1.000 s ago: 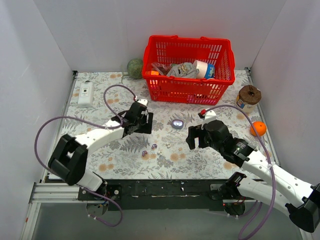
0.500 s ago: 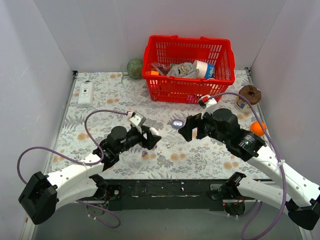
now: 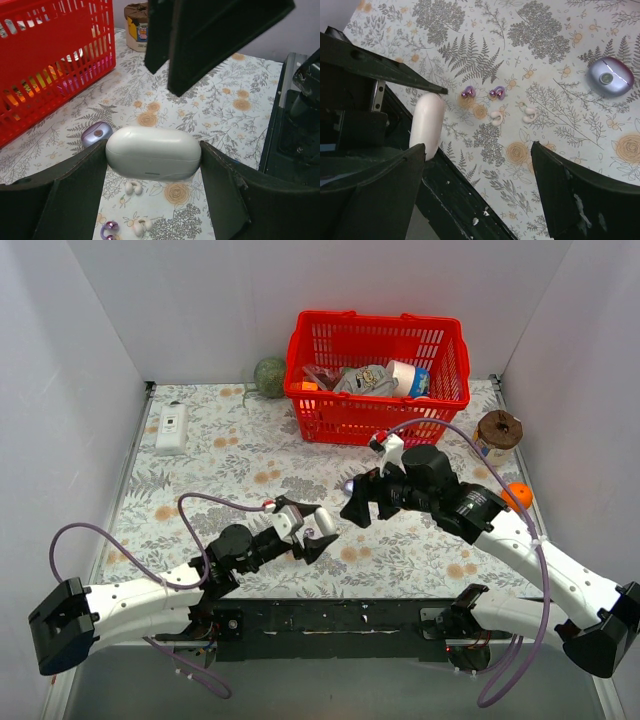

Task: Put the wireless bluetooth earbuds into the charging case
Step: Pick up the charging case at the center of the board.

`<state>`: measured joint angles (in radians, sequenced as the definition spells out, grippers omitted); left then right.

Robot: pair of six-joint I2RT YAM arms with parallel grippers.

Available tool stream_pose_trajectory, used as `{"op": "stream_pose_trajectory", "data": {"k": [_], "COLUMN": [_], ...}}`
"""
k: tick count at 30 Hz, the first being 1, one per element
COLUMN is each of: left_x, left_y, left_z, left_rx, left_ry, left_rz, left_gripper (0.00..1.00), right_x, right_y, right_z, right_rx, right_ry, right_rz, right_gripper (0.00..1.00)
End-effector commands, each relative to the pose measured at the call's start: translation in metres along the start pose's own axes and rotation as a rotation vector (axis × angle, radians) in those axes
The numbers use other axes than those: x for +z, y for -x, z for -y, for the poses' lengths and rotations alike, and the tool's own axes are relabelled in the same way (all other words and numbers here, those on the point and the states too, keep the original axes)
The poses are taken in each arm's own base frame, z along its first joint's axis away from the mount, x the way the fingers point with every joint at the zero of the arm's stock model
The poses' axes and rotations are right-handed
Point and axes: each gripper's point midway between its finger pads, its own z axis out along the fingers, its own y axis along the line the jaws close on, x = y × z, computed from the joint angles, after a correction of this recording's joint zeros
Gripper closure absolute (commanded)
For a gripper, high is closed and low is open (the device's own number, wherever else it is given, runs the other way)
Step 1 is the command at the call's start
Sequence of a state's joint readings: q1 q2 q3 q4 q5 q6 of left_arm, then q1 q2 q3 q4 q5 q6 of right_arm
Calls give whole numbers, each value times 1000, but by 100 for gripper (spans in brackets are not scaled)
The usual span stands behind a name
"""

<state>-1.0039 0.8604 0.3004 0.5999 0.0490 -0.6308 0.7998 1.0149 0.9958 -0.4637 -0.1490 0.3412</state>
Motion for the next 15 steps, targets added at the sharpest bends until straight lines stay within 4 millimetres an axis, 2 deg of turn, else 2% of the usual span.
{"op": "stream_pose_trajectory", "data": {"k": [1, 6, 15], "left_x": [2, 2, 5], "left_y": [-3, -6, -6], "left_z": [-3, -3, -2], "left_rx": [112, 122, 120], "left_ry": [61, 71, 70], "left_rz": [2, -5, -5], "left_gripper": [100, 100, 100], "right_x": [-5, -4, 10], "right_y": [26, 28, 9], "right_z": [-28, -38, -37], "right_rx": [-18, -18, -12], "right_ry": [117, 172, 183], "right_rz": [53, 56, -17], "right_gripper": [7, 7, 12]}}
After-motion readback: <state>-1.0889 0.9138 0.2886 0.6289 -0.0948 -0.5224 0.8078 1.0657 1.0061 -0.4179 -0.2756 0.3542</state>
